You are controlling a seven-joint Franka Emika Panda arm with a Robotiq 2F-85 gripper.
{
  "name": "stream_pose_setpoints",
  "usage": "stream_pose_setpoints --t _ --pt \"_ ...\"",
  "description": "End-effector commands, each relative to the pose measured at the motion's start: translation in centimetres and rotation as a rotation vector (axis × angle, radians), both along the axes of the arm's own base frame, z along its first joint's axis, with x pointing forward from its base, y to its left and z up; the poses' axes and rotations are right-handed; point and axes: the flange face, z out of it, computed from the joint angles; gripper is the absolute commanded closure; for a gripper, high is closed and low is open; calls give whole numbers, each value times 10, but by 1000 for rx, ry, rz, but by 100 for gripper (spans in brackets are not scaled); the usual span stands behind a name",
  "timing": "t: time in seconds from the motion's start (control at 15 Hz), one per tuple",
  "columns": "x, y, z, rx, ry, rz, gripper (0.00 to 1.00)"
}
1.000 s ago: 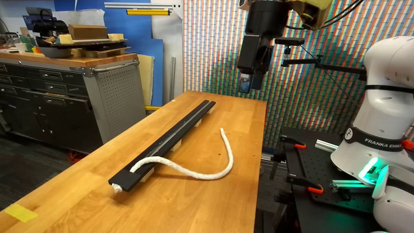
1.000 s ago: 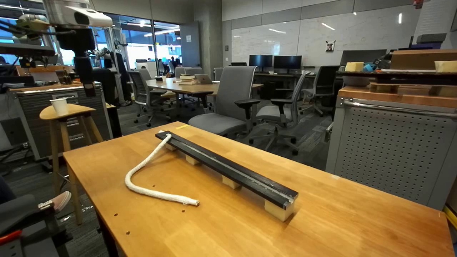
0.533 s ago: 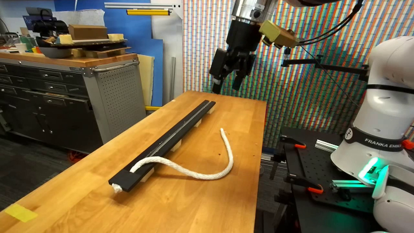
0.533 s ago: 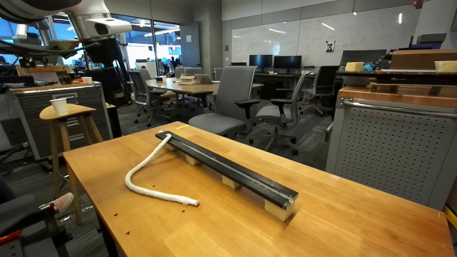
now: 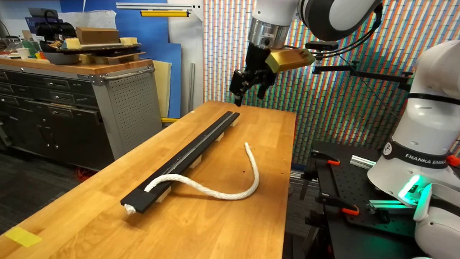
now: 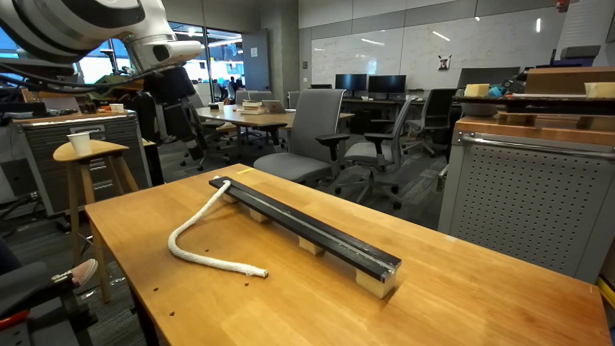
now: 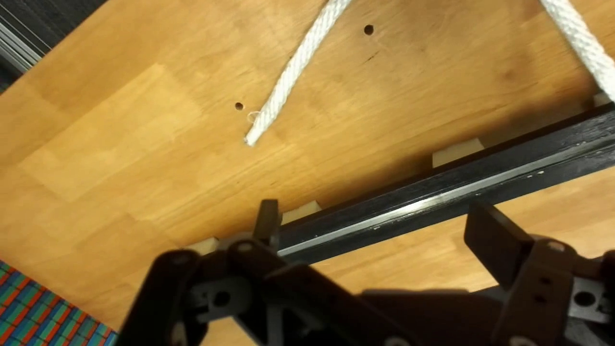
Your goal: Pick up the rope and arrange it straight on the object
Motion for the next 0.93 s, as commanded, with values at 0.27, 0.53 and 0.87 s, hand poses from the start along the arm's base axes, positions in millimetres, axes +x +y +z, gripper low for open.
stream_pose_setpoints --t 0.27,0.53,0.87 --pt "7 5 -7 34 53 52 0" --pt "7 5 -7 34 56 57 0" --pt "7 5 -7 34 57 57 0"
